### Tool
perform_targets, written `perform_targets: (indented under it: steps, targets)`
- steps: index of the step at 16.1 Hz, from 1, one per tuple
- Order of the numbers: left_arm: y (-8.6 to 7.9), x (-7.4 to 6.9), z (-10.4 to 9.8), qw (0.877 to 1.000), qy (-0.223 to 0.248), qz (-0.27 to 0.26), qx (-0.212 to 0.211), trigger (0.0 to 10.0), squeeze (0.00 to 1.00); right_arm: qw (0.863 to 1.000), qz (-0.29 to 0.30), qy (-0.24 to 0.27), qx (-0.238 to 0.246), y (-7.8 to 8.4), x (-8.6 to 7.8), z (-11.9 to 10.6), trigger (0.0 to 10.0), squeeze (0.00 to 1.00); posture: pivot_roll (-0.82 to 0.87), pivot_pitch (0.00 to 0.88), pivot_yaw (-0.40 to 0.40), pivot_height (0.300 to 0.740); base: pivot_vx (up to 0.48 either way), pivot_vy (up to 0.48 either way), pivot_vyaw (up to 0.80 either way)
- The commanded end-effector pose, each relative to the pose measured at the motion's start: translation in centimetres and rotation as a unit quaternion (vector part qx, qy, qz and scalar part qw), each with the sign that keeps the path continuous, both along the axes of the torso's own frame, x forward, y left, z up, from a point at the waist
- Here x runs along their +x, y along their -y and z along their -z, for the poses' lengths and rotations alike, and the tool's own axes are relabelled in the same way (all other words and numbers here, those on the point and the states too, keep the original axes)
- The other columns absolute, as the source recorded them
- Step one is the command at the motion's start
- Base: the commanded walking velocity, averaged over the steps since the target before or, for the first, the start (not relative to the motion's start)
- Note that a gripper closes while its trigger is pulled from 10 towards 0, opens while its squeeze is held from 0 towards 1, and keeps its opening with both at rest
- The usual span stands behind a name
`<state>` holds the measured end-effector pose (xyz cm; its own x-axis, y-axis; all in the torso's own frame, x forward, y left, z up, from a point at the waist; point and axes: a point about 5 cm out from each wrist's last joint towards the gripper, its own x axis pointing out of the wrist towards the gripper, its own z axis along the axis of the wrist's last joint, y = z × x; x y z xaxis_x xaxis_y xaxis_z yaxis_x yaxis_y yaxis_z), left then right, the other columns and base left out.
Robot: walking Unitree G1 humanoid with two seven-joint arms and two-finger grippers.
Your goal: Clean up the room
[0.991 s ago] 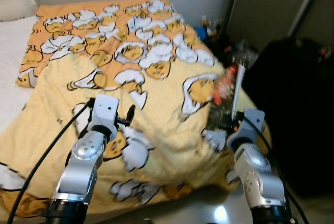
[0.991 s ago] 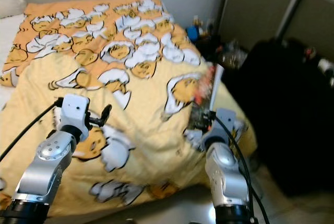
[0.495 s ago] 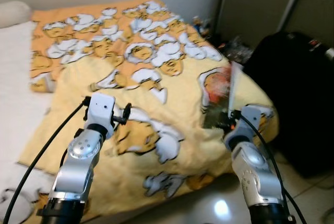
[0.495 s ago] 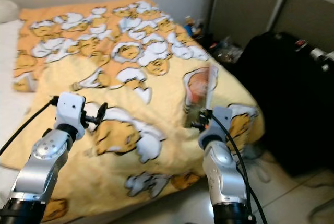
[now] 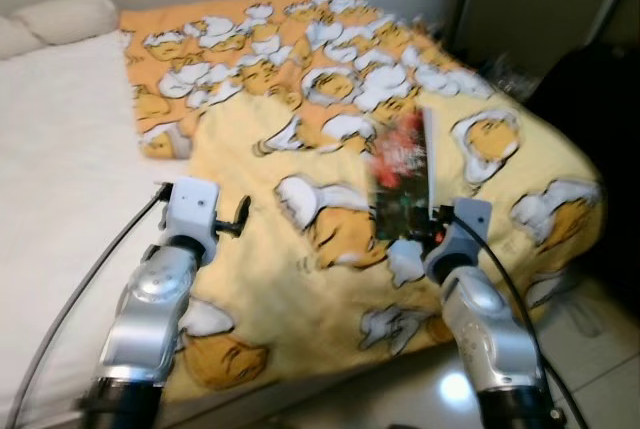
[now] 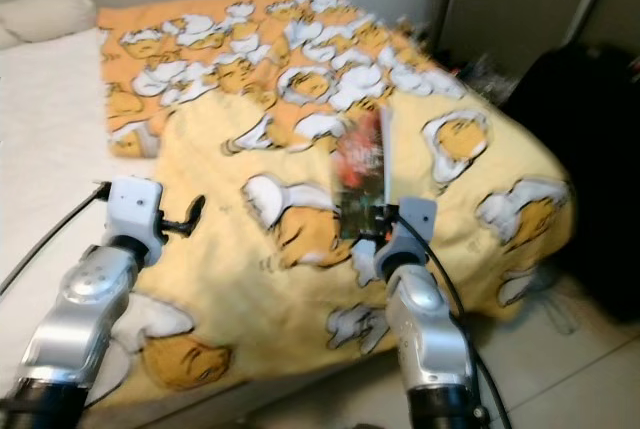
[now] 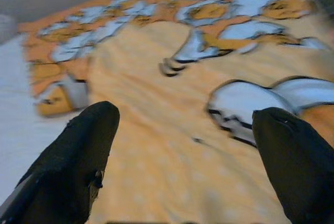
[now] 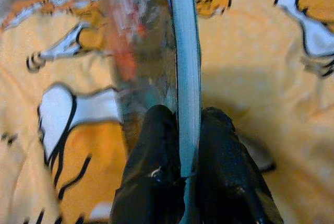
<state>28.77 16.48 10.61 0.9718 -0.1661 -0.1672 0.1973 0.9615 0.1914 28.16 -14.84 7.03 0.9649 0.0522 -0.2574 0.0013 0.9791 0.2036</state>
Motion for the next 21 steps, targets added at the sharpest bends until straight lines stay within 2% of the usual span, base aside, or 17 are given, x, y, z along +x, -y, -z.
perform_targets:
  steps: [1,5,8,21]
  targets:
    - [-0.7,0.1,-0.2,1.000,0.001,-0.006,0.012,10.0,0.00,0.999,0.007,0.036,-0.003,0.1,0.6,-1.4,10.0,0.00,-0.04,0.000,0.030,0.740,0.000,0.480,0.00]
    - [-0.8,0.3,-0.4,1.000,0.003,-0.005,0.016,10.0,0.00,0.998,-0.013,0.059,-0.022,-0.1,1.1,-2.4,10.0,0.00,-0.03,0.000,0.028,0.740,0.000,0.480,0.00]
    - [-0.8,0.5,-0.5,1.000,0.006,-0.007,0.015,10.0,0.00,0.995,-0.031,0.088,-0.026,-0.5,1.8,-4.1,10.0,0.00,-0.03,0.000,0.028,0.740,0.000,0.480,0.00]
    - [-1.2,1.2,-0.8,1.000,0.014,-0.024,0.011,10.0,0.00,0.996,-0.045,0.069,-0.021,-0.8,1.9,-3.4,10.0,0.00,-0.02,0.000,0.013,0.740,0.000,0.480,0.00]
